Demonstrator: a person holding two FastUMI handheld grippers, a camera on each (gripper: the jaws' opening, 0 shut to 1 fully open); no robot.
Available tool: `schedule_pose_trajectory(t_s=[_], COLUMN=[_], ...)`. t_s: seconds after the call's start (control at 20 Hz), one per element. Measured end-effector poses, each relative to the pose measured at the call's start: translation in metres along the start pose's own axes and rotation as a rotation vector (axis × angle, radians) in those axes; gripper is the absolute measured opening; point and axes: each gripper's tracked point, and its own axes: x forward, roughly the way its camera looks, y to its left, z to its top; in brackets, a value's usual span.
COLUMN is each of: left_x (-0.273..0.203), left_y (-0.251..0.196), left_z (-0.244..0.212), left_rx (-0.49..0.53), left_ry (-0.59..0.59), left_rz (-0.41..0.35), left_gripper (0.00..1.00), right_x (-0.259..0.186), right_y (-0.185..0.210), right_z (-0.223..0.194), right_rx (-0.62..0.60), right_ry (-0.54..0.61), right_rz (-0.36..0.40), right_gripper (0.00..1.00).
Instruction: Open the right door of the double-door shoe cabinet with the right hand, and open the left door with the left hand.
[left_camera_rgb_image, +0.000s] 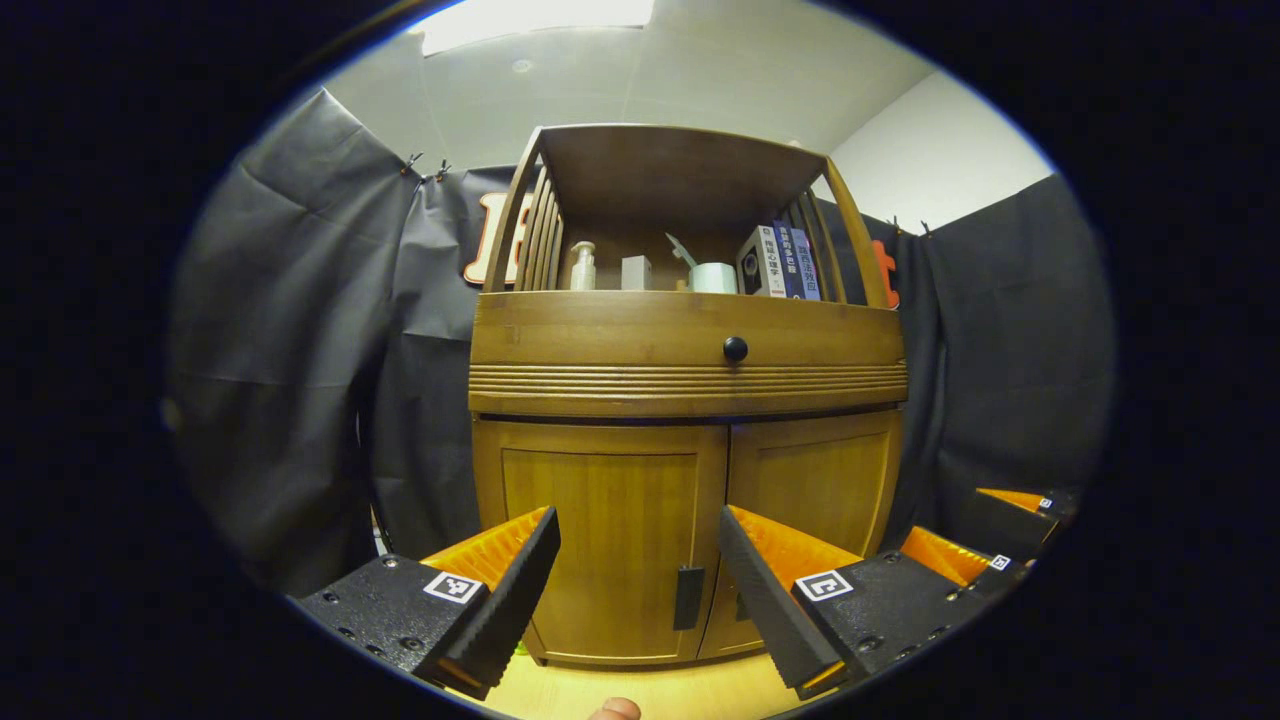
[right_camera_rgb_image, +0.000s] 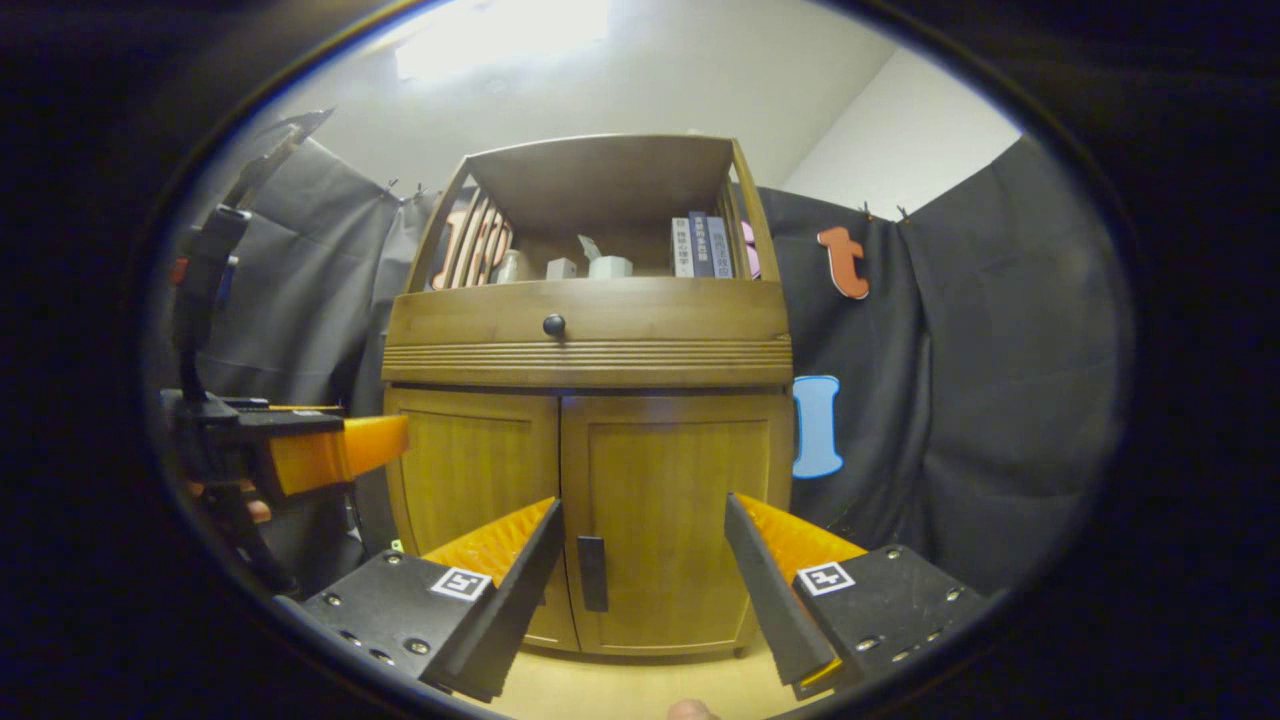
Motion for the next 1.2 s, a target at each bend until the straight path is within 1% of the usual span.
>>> schedule_pose_trajectory(t_s=[0.15,0.2,0.25,0.3,0.35,0.4,0.6,0.65,0.8,0.9,0.95,1.0,1.05,1.1,1.15,1.2], left_x=[-0.002,-0.003,-0.004,-0.004,-0.005,-0.005,-0.004,-0.003,-0.003,-0.002,-0.001,0.000,0.001,0.002,0.003,0.004], left_y=[0.015,0.021,0.028,0.036,0.043,0.050,0.081,0.089,0.113,0.126,0.131,0.136,0.139,0.143,0.145,0.146], left_z=[0.005,0.006,0.007,0.007,0.007,0.007,0.000,-0.002,-0.010,-0.018,-0.021,-0.024,-0.025,-0.027,-0.028,-0.028], left_rx=[0.012,0.024,0.035,0.046,0.052,0.054,0.051,0.053,0.059,0.054,0.050,0.047,0.046,0.046,0.046,0.045], left_ry=[-0.009,-0.011,-0.012,-0.015,-0.016,-0.014,0.007,0.014,0.035,0.052,0.060,0.067,0.074,0.080,0.083,0.084], left_rz=[0.031,0.043,0.057,0.075,0.090,0.106,0.184,0.204,0.267,0.302,0.316,0.328,0.339,0.348,0.354,0.358], left_gripper=[0.96,0.96,0.98,0.96,0.96,0.98,0.96,0.96,0.96,0.96,0.96,0.96,0.96,0.96,0.98,0.96], right_x=[0.015,0.022,0.029,0.039,0.046,0.056,0.094,0.102,0.128,0.141,0.146,0.146,0.148,0.150,0.152,0.155], right_y=[0.002,0.006,0.010,0.015,0.019,0.024,0.045,0.049,0.054,0.054,0.055,0.055,0.057,0.056,0.058,0.061], right_z=[-0.020,-0.030,-0.039,-0.050,-0.059,-0.070,-0.111,-0.120,-0.146,-0.160,-0.166,-0.166,-0.167,-0.170,-0.173,-0.176], right_rx=[0.016,0.020,0.025,0.030,0.032,0.034,0.023,0.021,-0.008,-0.031,-0.031,-0.027,-0.020,-0.015,-0.004,0.010], right_ry=[0.038,0.056,0.076,0.098,0.117,0.135,0.221,0.237,0.268,0.299,0.318,0.333,0.344,0.357,0.369,0.381], right_rz=[0.004,0.011,0.021,0.034,0.042,0.052,0.089,0.091,0.073,0.064,0.064,0.065,0.071,0.061,0.062,0.068], right_gripper=[0.95,0.93,0.95,0.96,0.94,0.93,0.93,0.95,0.95,0.79,0.80,0.75,0.67,0.67,0.58,0.49])
